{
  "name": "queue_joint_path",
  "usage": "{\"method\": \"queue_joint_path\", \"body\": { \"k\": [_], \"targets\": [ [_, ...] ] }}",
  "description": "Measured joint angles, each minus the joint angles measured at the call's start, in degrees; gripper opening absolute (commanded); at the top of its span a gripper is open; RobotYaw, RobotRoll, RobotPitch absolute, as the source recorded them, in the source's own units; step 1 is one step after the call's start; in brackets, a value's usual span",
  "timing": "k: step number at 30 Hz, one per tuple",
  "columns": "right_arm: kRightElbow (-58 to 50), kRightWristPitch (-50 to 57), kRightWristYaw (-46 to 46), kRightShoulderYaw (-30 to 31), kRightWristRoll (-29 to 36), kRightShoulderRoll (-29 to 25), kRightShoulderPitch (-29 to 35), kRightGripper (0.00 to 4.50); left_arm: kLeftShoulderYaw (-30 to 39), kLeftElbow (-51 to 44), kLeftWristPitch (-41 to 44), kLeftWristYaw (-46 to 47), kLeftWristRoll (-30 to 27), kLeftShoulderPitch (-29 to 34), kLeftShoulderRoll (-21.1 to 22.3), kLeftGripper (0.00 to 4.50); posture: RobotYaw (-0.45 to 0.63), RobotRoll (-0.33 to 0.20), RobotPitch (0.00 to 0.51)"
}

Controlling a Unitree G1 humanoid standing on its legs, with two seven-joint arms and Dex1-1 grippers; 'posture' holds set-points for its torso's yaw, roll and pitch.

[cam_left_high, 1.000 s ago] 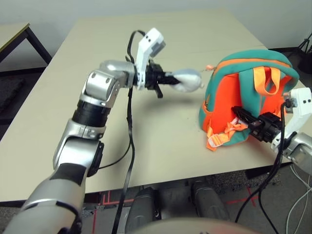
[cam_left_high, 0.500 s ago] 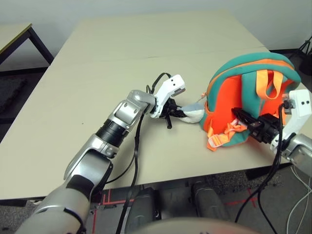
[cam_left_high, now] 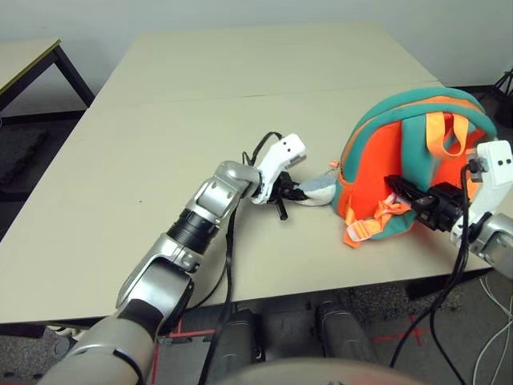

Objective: Put the pencil case into the backpack and zip it.

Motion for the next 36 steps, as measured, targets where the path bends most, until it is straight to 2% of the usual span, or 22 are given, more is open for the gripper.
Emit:
{"method": "queue_joint_path", "body": {
  "k": [2,7,9,11,13,16,19,24,26,29,34,36],
  "targets": [
    [-0.05,2.03,-0.73,-3.01,2.56,-1.48,0.72,2.76,5.53,-5.74,8.15,0.12,-4.46,-0.72,3.69,2.72,-0.14,0.000,0.004],
    [0.20,9.53,-3.05,-14.11,13.71,-10.39,3.49,4.35,20.98,-17.77,29.25,-2.79,-16.76,0.47,19.24,4.37,-0.09,0.000,0.000],
    [1.52,12.62,-3.26,-20.53,20.66,-14.90,6.03,4.43,27.07,-18.73,34.36,-3.32,-20.88,4.17,22.95,4.44,-0.08,0.000,0.000],
    [4.68,16.35,-2.95,-28.14,28.26,-19.19,10.88,4.43,32.19,-18.16,36.12,-2.12,-21.79,10.13,26.66,4.44,-0.06,0.000,0.000],
    [8.52,19.16,-2.28,-32.86,32.19,-22.71,12.75,4.43,35.28,-17.88,35.84,0.94,-21.07,12.51,26.74,4.44,-0.05,0.000,0.000],
    [15.01,20.62,-0.54,-38.31,32.94,-26.32,12.95,4.43,38.58,-15.64,31.57,7.66,-17.58,14.79,25.11,4.44,-0.04,0.000,0.000],
    [19.97,20.49,1.14,-40.90,29.39,-26.85,13.19,4.43,39.59,-12.38,25.05,14.90,-13.40,15.99,22.13,4.44,-0.04,0.000,0.000],
    [26.55,15.22,5.23,-40.44,15.54,-26.73,13.63,4.43,37.84,-8.06,11.61,23.91,-7.50,16.46,17.68,4.44,-0.03,0.000,0.000],
    [29.49,8.69,5.89,-36.38,7.25,-25.55,11.93,4.43,36.04,-5.39,4.21,26.92,-4.76,16.26,15.68,4.44,-0.03,0.000,0.011],
    [34.53,-0.32,5.74,-28.37,-2.12,-21.30,4.87,4.43,32.50,0.22,-6.00,30.09,-1.45,15.12,12.08,4.44,-0.05,0.000,0.027],
    [42.81,-12.17,6.01,-15.71,-14.94,-15.30,-6.25,4.43,28.91,9.57,-20.03,32.27,1.30,13.90,7.18,4.44,-0.04,0.000,0.039],
    [46.06,-16.03,6.09,-12.36,-18.45,-11.61,-11.74,4.43,28.67,13.83,-27.51,33.87,2.38,13.81,4.85,4.44,-0.03,0.000,0.041]
  ]
}}
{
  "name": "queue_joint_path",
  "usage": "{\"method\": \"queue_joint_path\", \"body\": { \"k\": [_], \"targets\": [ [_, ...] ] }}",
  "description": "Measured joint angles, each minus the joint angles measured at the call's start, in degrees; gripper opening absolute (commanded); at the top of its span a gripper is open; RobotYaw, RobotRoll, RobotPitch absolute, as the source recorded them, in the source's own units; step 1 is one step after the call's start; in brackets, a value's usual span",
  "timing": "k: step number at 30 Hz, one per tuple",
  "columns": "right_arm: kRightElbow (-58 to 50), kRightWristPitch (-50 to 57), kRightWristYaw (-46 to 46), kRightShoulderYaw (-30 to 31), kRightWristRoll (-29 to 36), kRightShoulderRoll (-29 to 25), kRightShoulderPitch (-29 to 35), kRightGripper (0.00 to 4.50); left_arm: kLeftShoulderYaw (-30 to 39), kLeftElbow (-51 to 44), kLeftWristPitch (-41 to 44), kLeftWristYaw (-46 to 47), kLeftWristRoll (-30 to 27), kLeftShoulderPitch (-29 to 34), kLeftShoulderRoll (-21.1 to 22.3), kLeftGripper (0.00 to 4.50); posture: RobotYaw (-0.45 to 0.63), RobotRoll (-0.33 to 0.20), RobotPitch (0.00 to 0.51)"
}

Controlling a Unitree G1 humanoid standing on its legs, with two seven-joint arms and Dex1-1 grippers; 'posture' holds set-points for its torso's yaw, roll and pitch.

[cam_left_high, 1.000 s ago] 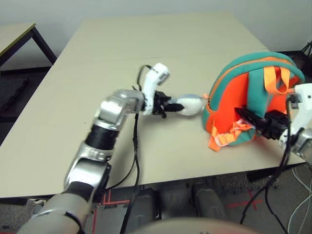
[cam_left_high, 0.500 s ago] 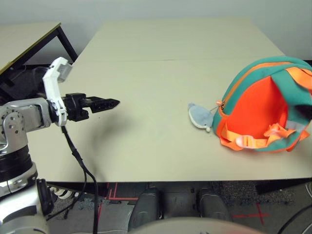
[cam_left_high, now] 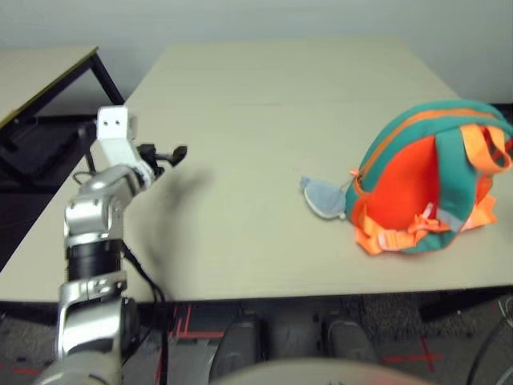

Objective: Put the pencil case into the backpack and zip it.

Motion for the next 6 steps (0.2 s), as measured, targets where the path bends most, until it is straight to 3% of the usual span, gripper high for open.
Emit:
{"method": "queue_joint_path", "body": {
  "k": [6],
  "targets": [
    [7.75,-12.71,-0.42,6.27,-10.89,5.60,-5.12,4.43,1.69,6.91,-15.31,5.53,1.10,3.49,-2.54,4.44,0.00,0.000,0.049]
  ]
}}
